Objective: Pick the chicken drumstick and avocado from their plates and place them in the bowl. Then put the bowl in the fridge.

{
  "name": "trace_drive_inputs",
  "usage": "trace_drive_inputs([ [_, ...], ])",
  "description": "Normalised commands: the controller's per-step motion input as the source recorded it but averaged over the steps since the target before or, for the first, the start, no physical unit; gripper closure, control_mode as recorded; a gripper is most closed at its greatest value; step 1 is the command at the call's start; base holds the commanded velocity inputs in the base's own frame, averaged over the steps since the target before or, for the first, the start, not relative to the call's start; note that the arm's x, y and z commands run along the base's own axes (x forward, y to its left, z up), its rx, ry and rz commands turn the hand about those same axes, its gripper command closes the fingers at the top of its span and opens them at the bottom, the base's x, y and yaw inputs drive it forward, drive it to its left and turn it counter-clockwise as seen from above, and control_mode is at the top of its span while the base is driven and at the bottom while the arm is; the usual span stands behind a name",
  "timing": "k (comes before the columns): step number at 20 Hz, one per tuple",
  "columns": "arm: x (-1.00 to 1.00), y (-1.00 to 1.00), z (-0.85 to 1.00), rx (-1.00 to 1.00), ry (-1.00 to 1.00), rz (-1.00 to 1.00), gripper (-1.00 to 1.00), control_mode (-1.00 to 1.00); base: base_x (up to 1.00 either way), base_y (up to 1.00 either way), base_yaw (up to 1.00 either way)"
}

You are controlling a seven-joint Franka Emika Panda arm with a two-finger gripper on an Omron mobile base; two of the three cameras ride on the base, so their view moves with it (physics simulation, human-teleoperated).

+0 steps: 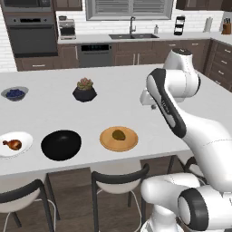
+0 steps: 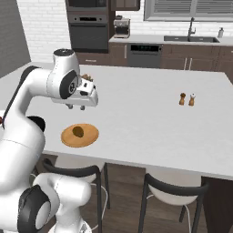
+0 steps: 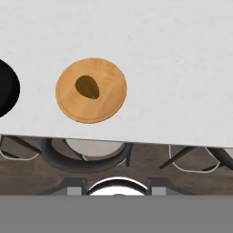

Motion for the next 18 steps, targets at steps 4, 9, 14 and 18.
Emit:
trace_drive_inputs([
  [4,-0.17,0.22,-0.06,0.00,0.00,0.00,-1.00,-1.00,0.00,0.00,0.00],
  [9,0.11,0.96,-0.66,-0.10,0.04,0.05,-1.00,-1.00,0.00,0.00,0.00],
  [14,0.75,0.84,-0.86,-0.12,0.02,0.04,-1.00,-1.00,0.00,0.00,0.00],
  [18,0.93,0.11,-0.77,-0.01,0.00,0.08,-1.00,-1.00,0.00,0.00,0.00],
])
